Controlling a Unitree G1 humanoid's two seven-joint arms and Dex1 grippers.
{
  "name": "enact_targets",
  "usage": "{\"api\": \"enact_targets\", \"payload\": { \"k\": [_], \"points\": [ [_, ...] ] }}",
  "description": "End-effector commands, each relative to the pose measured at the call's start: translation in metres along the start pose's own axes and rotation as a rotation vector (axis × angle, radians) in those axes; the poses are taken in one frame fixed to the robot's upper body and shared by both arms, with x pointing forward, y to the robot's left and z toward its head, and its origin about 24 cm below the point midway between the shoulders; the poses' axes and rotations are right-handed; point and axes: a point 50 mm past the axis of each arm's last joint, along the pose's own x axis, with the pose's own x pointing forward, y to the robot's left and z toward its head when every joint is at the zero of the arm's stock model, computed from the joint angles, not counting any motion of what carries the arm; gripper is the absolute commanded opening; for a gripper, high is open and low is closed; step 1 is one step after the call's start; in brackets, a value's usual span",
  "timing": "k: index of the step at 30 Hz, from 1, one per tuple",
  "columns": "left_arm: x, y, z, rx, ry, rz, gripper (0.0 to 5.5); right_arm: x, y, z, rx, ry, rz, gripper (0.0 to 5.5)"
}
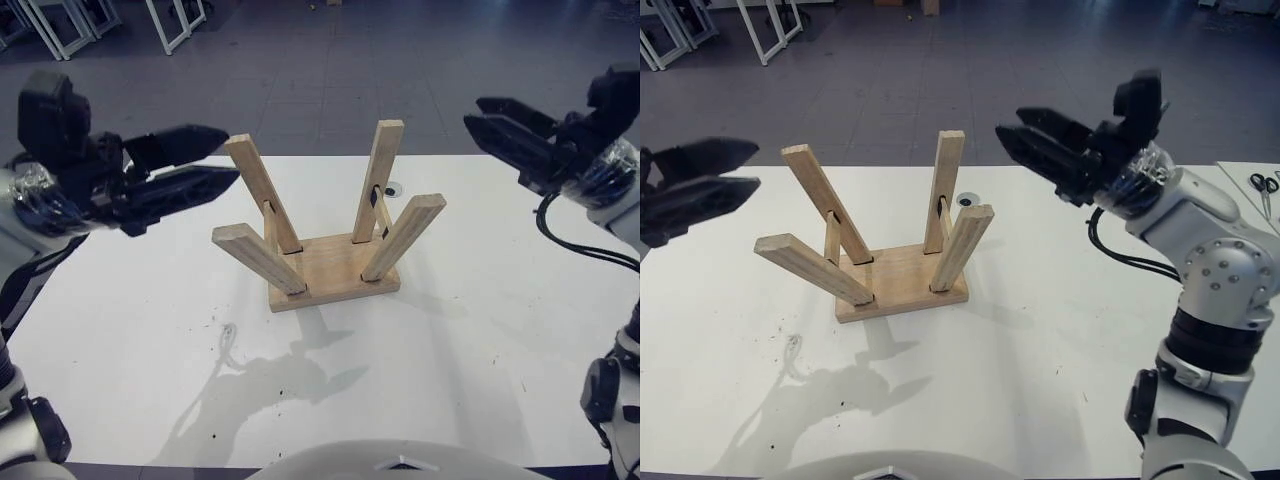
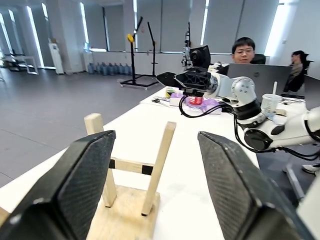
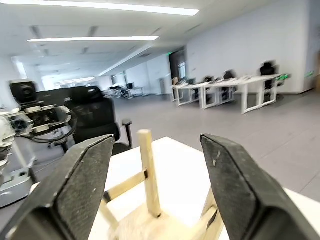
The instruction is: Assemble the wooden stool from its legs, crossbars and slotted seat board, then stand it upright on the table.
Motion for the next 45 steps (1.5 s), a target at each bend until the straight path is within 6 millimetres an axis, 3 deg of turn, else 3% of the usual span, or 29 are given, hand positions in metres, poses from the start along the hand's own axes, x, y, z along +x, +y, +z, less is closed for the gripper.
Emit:
{"api": "enact_targets", "payload": {
  "k": [1,6,18,22,28,30,35,40,42,45],
  "points": [
    [-0.011,0.005,-0.013,-0.012,0.093,0.006,3.05,-0.011,-0.004,-0.023,0.058,0.154,0.106,3.18],
    [-0.017,0.011,-0.036,-0.025,0.203,-0.006,3.05,-0.003,-0.016,-0.045,0.043,0.288,0.185,3.18],
    [-0.008,0.025,-0.069,-0.053,0.281,-0.03,3.05,0.026,-0.026,-0.071,-0.004,0.372,0.258,3.18],
    [-0.002,0.033,-0.078,-0.074,0.271,-0.045,2.48,0.033,-0.033,-0.073,-0.023,0.359,0.26,2.54],
    [-0.006,0.041,-0.084,-0.115,0.297,-0.055,1.58,0.032,-0.039,-0.078,-0.016,0.396,0.277,1.41],
    [-0.007,0.043,-0.084,-0.126,0.294,-0.06,1.52,0.031,-0.038,-0.078,0.0,0.394,0.288,1.37],
    [0.001,0.039,-0.075,-0.169,0.263,-0.168,1.46,0.027,-0.023,-0.062,0.099,0.301,0.394,1.29],
    [0.015,0.032,-0.043,-0.206,0.189,-0.311,1.19,0.01,-0.003,-0.028,0.197,0.219,0.478,1.08],
    [0.02,0.038,-0.039,-0.263,0.153,-0.314,1.1,0.009,-0.013,-0.023,0.283,0.191,0.417,1.02],
    [0.03,0.055,-0.059,-0.452,0.116,-0.259,1.1,0.002,-0.038,-0.043,0.432,0.211,0.253,1.01]
  ]
}}
